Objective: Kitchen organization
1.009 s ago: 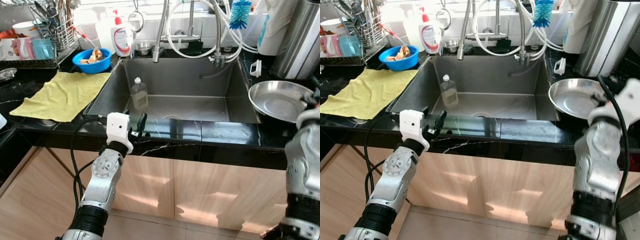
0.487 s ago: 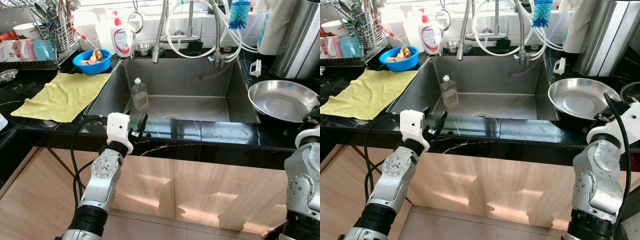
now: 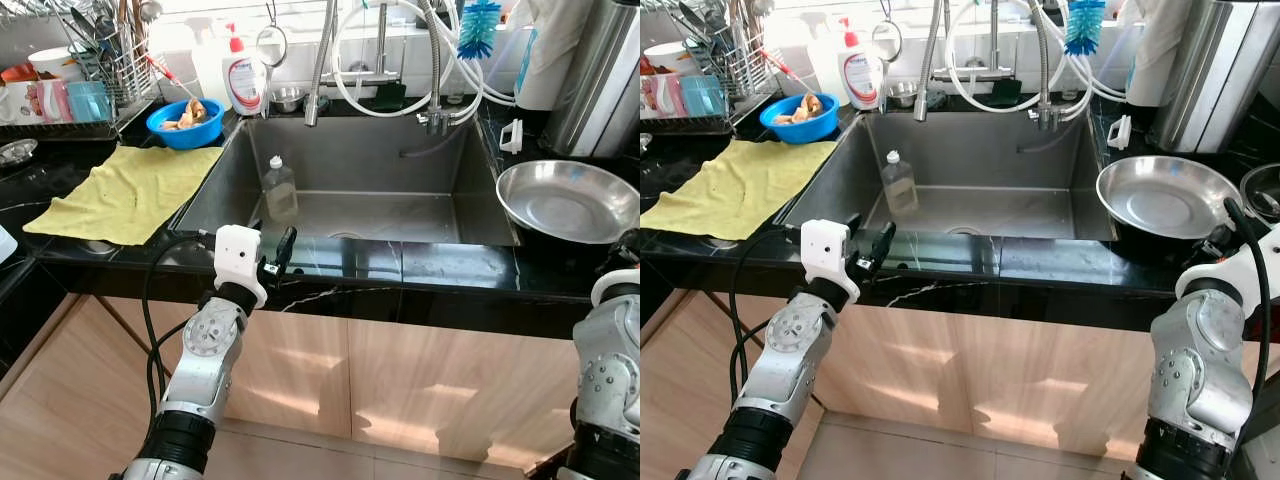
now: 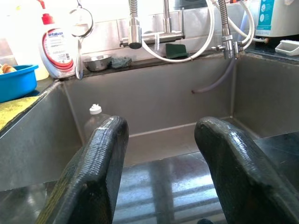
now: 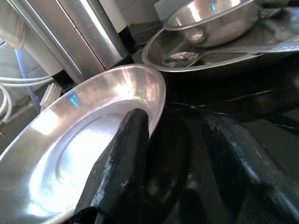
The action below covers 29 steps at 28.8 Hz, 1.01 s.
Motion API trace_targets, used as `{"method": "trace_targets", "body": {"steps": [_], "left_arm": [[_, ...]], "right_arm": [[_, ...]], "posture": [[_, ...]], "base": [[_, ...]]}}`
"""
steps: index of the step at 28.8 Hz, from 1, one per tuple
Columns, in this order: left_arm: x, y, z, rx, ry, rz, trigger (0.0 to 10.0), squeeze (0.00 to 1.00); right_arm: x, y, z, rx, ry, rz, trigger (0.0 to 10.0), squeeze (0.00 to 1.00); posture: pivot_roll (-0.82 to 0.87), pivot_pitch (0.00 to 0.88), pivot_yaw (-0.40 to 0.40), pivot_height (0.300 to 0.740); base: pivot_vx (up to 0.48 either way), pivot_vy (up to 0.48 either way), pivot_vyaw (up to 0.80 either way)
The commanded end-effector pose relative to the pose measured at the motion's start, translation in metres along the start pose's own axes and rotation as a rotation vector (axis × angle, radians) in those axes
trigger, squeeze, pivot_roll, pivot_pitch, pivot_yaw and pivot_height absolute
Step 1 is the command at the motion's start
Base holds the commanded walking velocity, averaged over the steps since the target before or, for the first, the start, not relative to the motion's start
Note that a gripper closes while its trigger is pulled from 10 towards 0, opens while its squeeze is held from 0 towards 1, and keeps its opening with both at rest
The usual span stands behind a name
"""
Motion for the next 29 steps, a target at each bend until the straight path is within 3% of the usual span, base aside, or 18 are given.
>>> {"method": "trace_targets", "body": {"steps": [1,16,23,29], "left_arm": [[0.003,0.001,-0.002,0.001,-0.008,0.007,10.0,0.0],[0.005,-0.002,-0.001,0.001,-0.009,0.01,10.0,0.0],[0.006,-0.003,-0.003,0.004,-0.014,0.011,10.0,0.0],[0.006,-0.003,-0.003,0.003,-0.015,0.01,10.0,0.0]], "right_arm": [[0.001,-0.003,-0.004,0.017,-0.035,-0.015,10.0,0.0],[0.004,-0.013,-0.009,0.016,-0.098,-0.028,10.0,0.0],[-0.012,-0.019,-0.009,0.018,-0.143,-0.101,10.0,0.0],[-0.01,-0.021,-0.01,0.017,-0.168,-0.104,10.0,0.0]], "posture": [[-0.13,0.0,0.092,0.74],[-0.12,0.0,0.097,0.74],[-0.12,0.0,0.099,0.74],[-0.12,0.0,0.1,0.74]], "base": [[0.0,0.0,0.0],[0.0,0.0,0.0],[0.0,0.0,0.0],[0.0,0.0,0.0]]}}
Point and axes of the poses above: a point about 5 cm out from each wrist's last joint towards the gripper, its own y axis pointing back from the gripper into the wrist, its own x axis along the axis of the wrist's last joint, z = x × y, the point moved 6 cm from there along -y, pointing out of the wrist towards the gripper, and after that the axes turned 9 degrees about y, right-handed, at the moved point
